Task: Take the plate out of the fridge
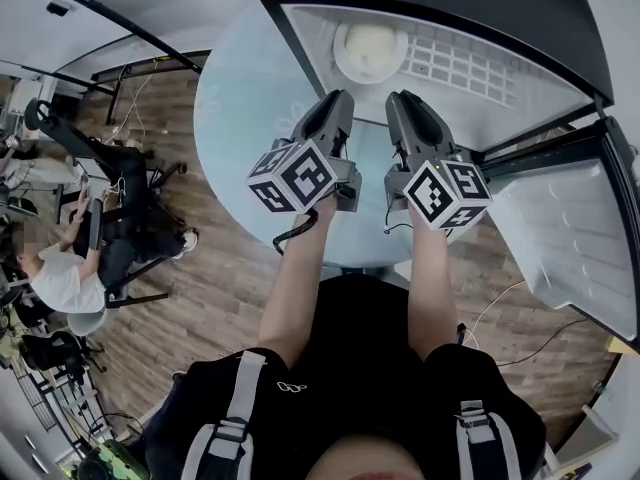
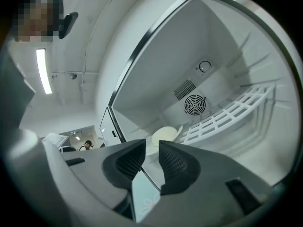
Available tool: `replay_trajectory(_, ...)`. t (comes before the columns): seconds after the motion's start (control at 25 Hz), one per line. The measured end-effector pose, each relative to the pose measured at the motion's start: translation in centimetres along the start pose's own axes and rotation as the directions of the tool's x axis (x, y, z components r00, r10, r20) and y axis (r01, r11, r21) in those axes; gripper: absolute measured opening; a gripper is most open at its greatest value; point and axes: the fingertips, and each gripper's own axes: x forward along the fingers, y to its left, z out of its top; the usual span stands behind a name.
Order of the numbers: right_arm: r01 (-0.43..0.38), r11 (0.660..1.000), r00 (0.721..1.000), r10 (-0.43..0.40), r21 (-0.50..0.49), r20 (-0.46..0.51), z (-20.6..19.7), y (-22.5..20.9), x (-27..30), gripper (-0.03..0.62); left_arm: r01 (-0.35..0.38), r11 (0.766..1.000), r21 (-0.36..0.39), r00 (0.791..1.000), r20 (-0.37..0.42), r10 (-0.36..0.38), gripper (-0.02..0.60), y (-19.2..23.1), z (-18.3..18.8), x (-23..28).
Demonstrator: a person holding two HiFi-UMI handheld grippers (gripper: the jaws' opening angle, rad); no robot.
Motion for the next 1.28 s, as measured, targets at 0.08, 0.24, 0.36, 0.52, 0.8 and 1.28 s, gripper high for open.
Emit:
replay_trajectory(0.08,0.003,1.000,1.000,-0.003,0.016,0.004,0.1,-0.6,0.8,0.091,0.037,0.999,-0.017,0.999,0.005,-0.037,0.075,-0.3,0.3,1.0)
replay_trajectory(0.24,0.000,0.997,1.000,-0.001,0.074,0.005,-0.8,-0.9,2.4,0.091,0.061,0.997,-0.056,0.998,-0.015,-0.062,0.138,0.8,0.6,2.3)
replay_trajectory(0.36,0.002,0.995,1.000,-0.003,0.096,0.014,-1.3,-1.0,3.3,0.091,0.030,0.998,-0.049,0.999,-0.023,-0.031,0.138,2.3,0.7,2.8)
replay_trajectory(0.52,-0.025,0.989,0.999,0.020,0.145,0.036,-1.0,-1.2,3.1,0.092,0.037,0.997,-0.066,0.999,-0.019,-0.038,0.138,2.1,0.3,3.2)
replay_trajectory(0.8,-0.035,0.975,0.999,0.030,0.218,0.029,-1.5,-1.3,4.1,0.121,0.057,0.995,-0.087,0.998,-0.017,-0.059,0.138,2.1,0.5,4.0)
replay_trajectory(1.28,-0.015,0.945,1.000,0.015,0.327,0.005,-2.1,-1.5,5.6,0.110,0.066,0.996,-0.062,0.995,-0.067,-0.071,0.126,1.4,0.3,5.1)
